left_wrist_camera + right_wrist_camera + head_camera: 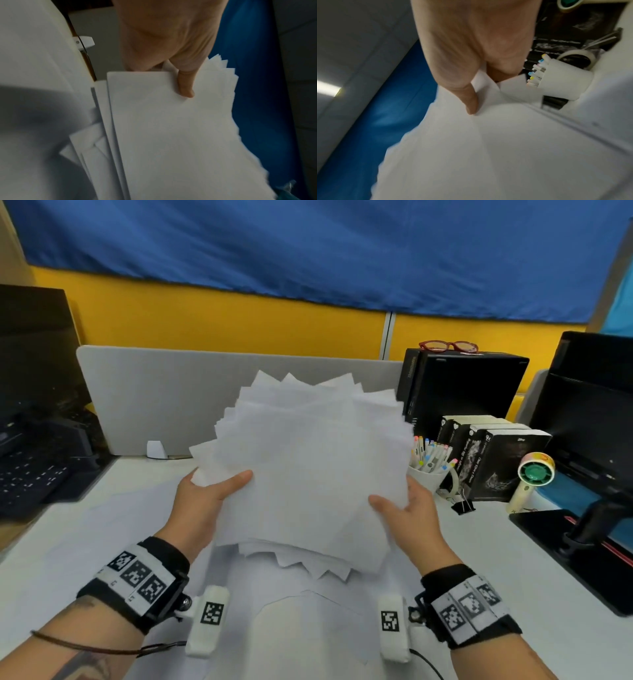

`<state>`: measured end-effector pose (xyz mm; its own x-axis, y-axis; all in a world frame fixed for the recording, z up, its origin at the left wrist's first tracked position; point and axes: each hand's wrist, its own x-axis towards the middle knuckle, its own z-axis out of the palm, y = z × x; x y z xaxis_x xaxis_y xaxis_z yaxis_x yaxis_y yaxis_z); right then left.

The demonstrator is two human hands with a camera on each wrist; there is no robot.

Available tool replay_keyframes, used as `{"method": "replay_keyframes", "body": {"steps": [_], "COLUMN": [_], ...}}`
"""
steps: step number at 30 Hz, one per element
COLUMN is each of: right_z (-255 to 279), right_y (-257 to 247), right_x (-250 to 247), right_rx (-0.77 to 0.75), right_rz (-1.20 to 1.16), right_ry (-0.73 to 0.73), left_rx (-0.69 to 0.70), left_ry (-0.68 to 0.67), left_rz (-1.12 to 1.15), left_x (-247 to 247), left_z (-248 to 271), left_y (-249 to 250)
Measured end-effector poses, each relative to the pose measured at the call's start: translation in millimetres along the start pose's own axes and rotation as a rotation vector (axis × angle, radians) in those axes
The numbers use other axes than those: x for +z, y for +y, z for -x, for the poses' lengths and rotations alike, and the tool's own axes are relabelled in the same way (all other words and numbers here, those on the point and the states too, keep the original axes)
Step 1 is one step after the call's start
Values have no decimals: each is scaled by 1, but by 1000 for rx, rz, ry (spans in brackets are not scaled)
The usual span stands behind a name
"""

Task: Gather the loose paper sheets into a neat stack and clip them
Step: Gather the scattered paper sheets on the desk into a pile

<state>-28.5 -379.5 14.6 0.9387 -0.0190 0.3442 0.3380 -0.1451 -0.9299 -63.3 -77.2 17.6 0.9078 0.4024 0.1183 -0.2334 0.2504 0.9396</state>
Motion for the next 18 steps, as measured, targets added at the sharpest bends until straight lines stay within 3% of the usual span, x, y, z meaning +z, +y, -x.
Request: {"method": "replay_keyframes", "body": {"steps": [5,9,12,18], "right_z": [-1,7,6,5], "right_y": [-4,4,-11,-46], "right_x": [-20,-18,-10,-9], "right_rx": [79,197,133,-106], "right_rz": [-195,-241,-202,-230], "right_ry": [-86,-229,-166,-97], "left_rx": [124,79,102,320], "left_ry": [-96,-205,-155,-99], "left_rz": [-127,-126,-84,-132], "left_x": [-21,-39,-40,-25], "left_z": [-1,-3,-2,11], "left_y": [11,1,1,31]}}
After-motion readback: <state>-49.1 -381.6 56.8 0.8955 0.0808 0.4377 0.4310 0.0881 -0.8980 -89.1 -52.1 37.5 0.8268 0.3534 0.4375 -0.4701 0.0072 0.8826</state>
